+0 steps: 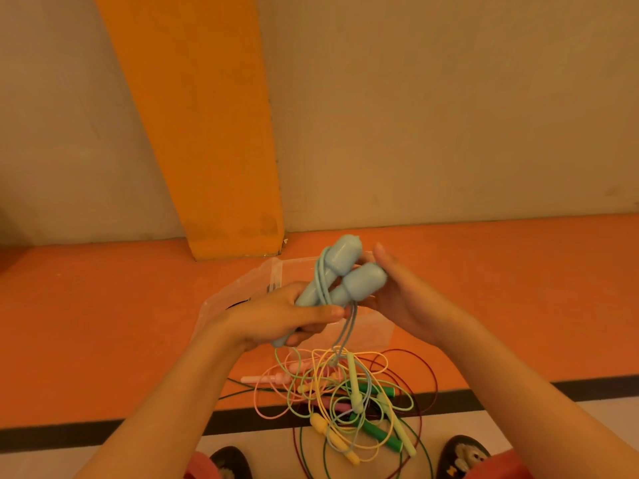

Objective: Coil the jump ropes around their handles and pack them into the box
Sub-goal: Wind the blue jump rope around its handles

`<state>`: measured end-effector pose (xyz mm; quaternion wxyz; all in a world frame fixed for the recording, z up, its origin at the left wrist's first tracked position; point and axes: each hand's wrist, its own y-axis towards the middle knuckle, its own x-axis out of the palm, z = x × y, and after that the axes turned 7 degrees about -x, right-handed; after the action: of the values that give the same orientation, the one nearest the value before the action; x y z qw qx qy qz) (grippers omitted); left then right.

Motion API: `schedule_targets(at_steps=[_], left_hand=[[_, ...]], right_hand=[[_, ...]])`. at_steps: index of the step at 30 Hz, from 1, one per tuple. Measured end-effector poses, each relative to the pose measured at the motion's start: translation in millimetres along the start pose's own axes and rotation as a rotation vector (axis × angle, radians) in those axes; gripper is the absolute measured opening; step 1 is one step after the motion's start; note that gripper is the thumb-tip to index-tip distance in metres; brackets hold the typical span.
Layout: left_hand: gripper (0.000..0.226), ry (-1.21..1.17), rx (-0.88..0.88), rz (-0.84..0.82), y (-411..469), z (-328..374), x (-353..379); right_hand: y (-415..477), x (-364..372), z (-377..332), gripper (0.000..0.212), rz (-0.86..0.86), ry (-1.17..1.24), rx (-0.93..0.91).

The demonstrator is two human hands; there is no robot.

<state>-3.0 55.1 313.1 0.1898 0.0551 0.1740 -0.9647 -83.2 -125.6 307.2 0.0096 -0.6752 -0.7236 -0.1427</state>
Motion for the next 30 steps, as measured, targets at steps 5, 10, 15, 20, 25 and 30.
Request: schedule_targets(at_steps=[5, 10, 15, 20, 25, 30], left_hand=[[0.015, -0.139, 0.089, 0.043, 1.5, 0.6, 4.3], [0.014, -0.211, 0.152, 0.131, 4.2, 3.6, 8.4], [0.021, -0.423, 0.196, 0.096, 8.5, 5.8, 16.1], [0.026, -0.56, 0.24, 0.037, 3.6, 13.4, 14.0], [0.022, -0.375, 0.131, 0.193, 5.7, 13.5, 16.8], [0.019, -0.244, 0.131, 0.421, 10.0, 9.9, 18.0]], right_hand=[[1.4, 2.4, 1.4, 0.087, 0.018, -0.037, -0.049], [2.6, 4.4, 1.8, 0.07, 0.068, -0.128, -0.139], [-1.0, 7.1, 11.2, 0.044, 0.015, -0.238, -0.095], [1.7, 17.4, 16.3, 0.033, 0.101, -0.365, -0.123], [2.7, 12.0, 9.5, 0.035, 0.21, -0.482, -0.259], [7.2, 4.4, 17.7, 0.036, 0.264, -0.648, -0.284]])
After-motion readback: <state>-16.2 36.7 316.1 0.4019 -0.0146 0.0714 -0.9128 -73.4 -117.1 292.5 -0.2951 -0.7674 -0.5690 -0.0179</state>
